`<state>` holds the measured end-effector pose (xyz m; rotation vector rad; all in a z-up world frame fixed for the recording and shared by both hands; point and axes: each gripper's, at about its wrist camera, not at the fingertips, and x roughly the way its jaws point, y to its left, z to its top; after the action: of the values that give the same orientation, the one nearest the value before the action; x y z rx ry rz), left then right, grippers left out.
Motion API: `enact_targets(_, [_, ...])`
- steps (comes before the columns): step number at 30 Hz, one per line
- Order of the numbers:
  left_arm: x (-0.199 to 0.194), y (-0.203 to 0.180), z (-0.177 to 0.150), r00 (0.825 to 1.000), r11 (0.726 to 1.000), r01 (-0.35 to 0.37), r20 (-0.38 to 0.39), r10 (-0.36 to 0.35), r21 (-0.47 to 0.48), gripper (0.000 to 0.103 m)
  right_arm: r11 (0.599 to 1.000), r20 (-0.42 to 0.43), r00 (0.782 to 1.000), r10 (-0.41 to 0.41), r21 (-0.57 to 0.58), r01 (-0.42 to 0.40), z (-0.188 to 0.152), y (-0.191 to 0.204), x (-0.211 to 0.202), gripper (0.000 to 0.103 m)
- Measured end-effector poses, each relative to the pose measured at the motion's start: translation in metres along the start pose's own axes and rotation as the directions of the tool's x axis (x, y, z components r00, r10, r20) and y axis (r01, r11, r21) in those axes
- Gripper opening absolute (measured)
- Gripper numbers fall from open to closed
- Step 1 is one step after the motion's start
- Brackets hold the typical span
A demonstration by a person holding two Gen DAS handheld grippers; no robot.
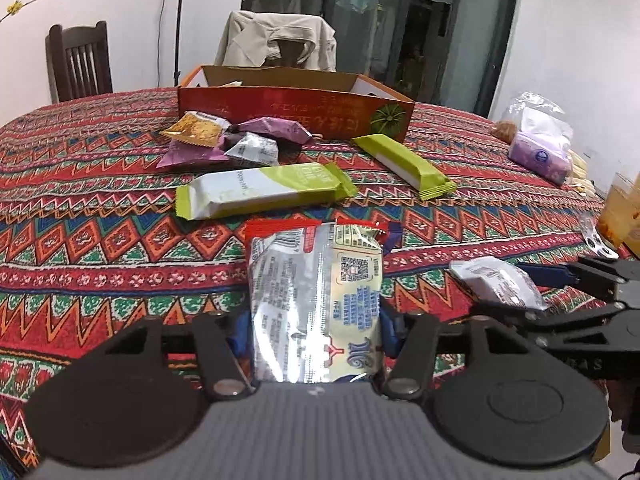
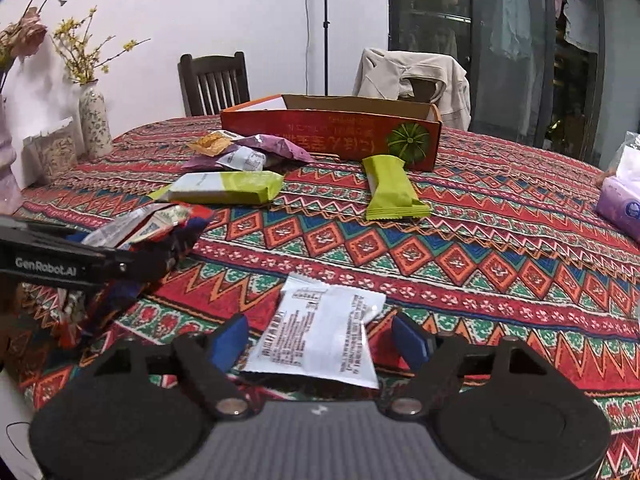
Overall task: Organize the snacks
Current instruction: 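Carry both packets into the box and open both grippers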
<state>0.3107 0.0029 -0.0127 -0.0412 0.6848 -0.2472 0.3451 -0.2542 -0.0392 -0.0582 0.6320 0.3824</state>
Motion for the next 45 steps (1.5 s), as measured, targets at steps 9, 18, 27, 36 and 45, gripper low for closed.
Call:
enact_targets(9, [-0.003,0.002,0.003,1.0,1.0,0.011,0.015,-0.011,-0.012,0.053,0.998,0.012,0.998,0.061,-0.009,-0.061,0.006,0.001,0.004,0.049])
enact_targets(18, [0.0,0.024,0.077,0.986,0.99,0.126,0.12,-0.118,-0.059,0.053,0.989,0.092,0.986,0.14,0.029,-0.143,0.038,-0.016,-0.002,0.048])
enact_targets(27, [0.082,0.027,0.238,0.971,0.991,0.128,0.209,-0.119,-0.034,0.053,0.995,0.255,0.962,0.098,-0.019,-0.096,0.183,-0.073,0.051,0.048])
enact_targets(36, [0.221,0.033,0.3,0.996,0.978,0.09,0.019,-0.088,-0.191,0.053,0.999,0.049,0.998,-0.049,-0.022,0.05,0.263,-0.105,0.197,0.048])
enact_targets(45, [0.286,0.028,0.291,0.987,0.966,0.067,-0.125,-0.101,-0.248,0.061,0.991,-0.034,0.994,-0.107,-0.078,0.104,0.254,-0.101,0.238,0.049])
